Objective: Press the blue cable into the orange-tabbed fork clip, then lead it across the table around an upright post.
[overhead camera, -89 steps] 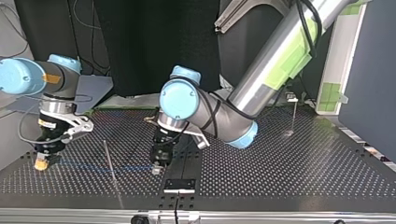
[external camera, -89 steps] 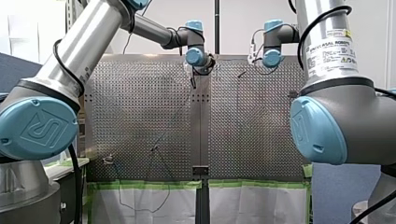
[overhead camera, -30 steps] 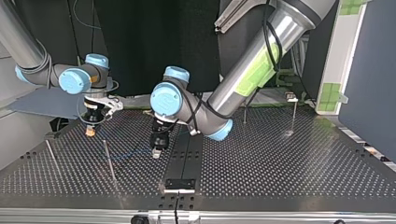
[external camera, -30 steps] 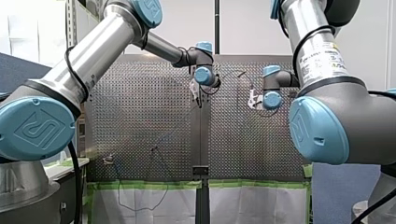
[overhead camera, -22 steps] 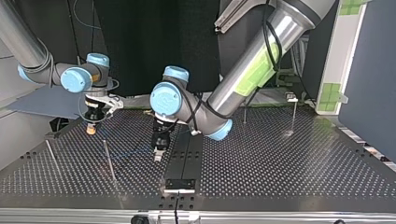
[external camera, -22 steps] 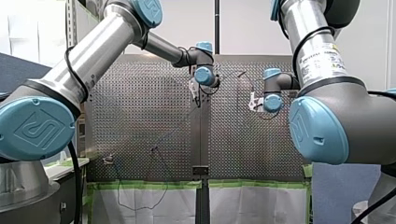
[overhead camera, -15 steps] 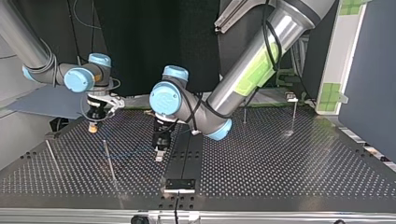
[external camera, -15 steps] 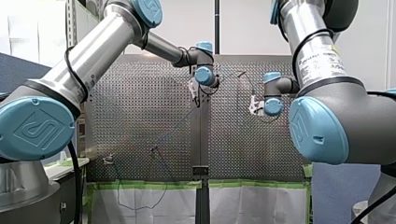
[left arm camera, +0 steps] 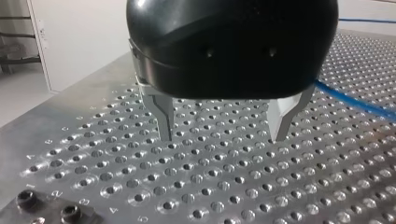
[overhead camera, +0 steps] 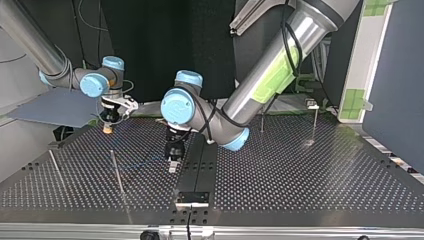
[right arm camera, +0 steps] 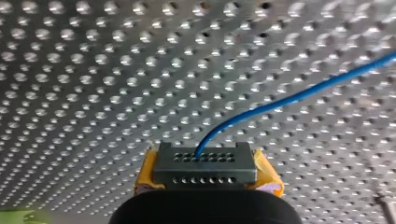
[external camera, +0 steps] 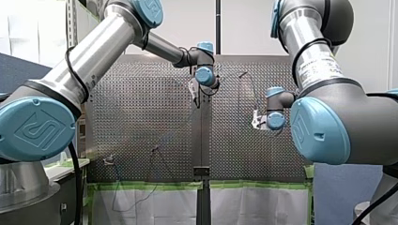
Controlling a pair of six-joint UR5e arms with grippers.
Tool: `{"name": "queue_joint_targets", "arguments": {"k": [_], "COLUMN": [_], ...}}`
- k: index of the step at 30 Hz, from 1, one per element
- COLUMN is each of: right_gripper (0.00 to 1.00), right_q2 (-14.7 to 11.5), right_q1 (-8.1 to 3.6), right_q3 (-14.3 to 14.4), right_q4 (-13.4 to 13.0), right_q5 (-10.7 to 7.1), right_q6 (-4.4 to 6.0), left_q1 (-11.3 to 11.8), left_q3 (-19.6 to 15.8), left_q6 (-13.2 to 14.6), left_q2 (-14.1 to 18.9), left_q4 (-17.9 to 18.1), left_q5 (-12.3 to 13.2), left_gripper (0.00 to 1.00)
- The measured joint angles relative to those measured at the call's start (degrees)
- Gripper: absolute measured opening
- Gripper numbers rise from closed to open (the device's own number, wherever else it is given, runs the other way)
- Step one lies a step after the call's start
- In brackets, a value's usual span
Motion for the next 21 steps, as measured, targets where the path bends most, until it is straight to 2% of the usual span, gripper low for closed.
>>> {"name": "queue_joint_targets", "arguments": {"k": [6, 14, 21], "right_gripper": [0.0, 0.0, 0.0], "right_q2": [1.8, 2.6, 5.5], "right_q1": [-0.15, -0.35, -0.93], "right_q3": [0.1, 0.2, 0.2], "right_q4": [-0.9, -1.8, -3.1], "right_q5": [0.0, 0.0, 0.08], "right_q6": [-0.06, -0.06, -0.07], "left_q1": [0.1, 0.2, 0.7], "left_q3": [0.0, 0.0, 0.2], "left_q6": [0.0, -0.3, -1.1], "left_q2": [0.0, 0.0, -0.4], "left_q4": [-0.1, -0.5, -0.9], "left_q5": [-0.7, -1.4, -1.9], "left_gripper": [0.99, 0.99, 0.99]}}
